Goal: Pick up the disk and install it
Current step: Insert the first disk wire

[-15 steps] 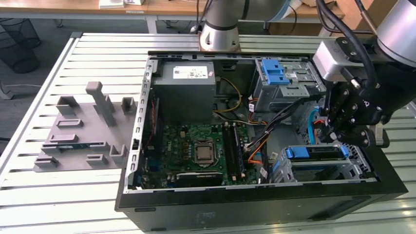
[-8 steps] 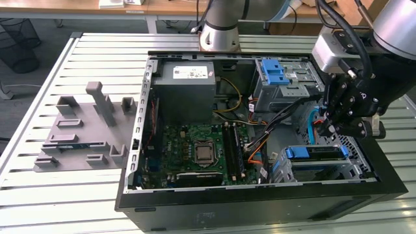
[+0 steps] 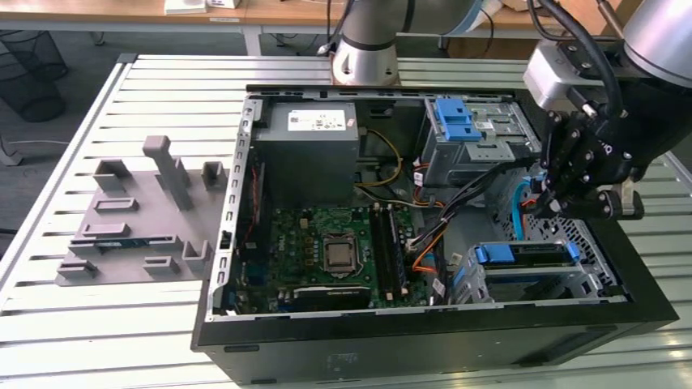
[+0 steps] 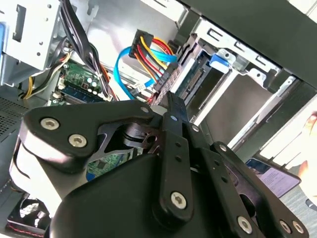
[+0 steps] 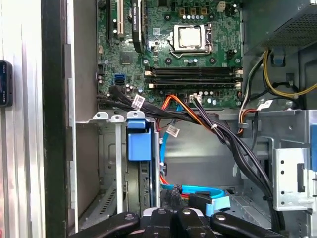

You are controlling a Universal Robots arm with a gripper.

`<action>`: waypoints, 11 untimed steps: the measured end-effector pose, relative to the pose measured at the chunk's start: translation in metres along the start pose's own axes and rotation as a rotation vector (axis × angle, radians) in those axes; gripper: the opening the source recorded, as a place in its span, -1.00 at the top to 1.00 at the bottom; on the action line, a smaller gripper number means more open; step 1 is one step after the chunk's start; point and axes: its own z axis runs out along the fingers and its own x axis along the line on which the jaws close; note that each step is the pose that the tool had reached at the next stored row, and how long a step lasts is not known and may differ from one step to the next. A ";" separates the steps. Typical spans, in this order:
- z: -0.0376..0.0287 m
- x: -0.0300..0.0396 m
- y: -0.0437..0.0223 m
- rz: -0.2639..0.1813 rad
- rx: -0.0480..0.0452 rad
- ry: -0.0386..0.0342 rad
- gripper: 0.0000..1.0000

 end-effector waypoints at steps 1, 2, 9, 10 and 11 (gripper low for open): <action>0.0000 -0.0013 -0.0010 0.000 0.0002 0.0001 0.79; 0.0000 -0.0025 -0.0018 0.000 0.0004 0.0001 0.79; 0.0001 -0.0100 -0.0062 0.000 0.0029 -0.0001 0.79; 0.0002 -0.0102 -0.0063 0.000 0.0032 -0.0003 0.79; 0.0003 -0.0102 -0.0065 0.000 0.0035 -0.0001 0.79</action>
